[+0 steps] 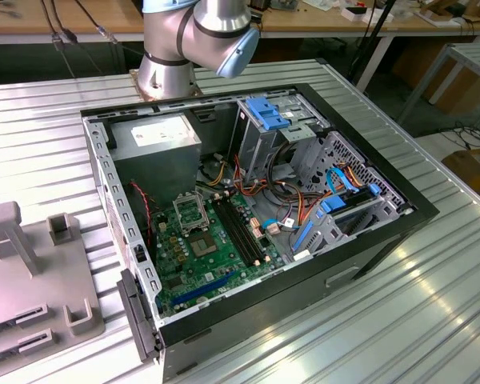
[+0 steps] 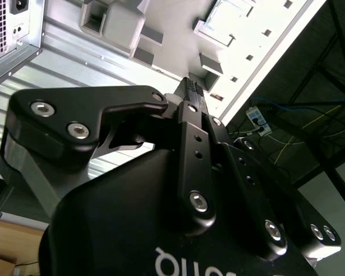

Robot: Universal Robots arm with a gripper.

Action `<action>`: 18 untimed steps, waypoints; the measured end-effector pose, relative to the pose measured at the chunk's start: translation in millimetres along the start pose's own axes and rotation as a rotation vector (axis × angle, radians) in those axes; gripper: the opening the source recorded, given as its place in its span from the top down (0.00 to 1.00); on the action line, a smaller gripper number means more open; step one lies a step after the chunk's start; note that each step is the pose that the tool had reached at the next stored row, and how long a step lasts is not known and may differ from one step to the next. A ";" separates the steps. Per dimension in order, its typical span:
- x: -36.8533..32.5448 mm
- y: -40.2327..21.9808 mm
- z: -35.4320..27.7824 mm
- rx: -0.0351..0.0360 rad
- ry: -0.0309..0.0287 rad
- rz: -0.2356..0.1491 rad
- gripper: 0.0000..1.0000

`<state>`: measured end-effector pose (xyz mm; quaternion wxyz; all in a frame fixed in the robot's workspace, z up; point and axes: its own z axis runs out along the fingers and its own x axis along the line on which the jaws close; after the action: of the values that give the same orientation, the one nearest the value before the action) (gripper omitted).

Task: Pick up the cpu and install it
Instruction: 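Reach for the cpu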

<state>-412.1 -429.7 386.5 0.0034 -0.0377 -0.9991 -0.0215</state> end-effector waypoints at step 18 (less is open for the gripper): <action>6.3 -0.5 0.8 0.0005 0.0064 0.000 0.89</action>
<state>-418.4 -429.7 385.8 0.0066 -0.0378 -0.9990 -0.0214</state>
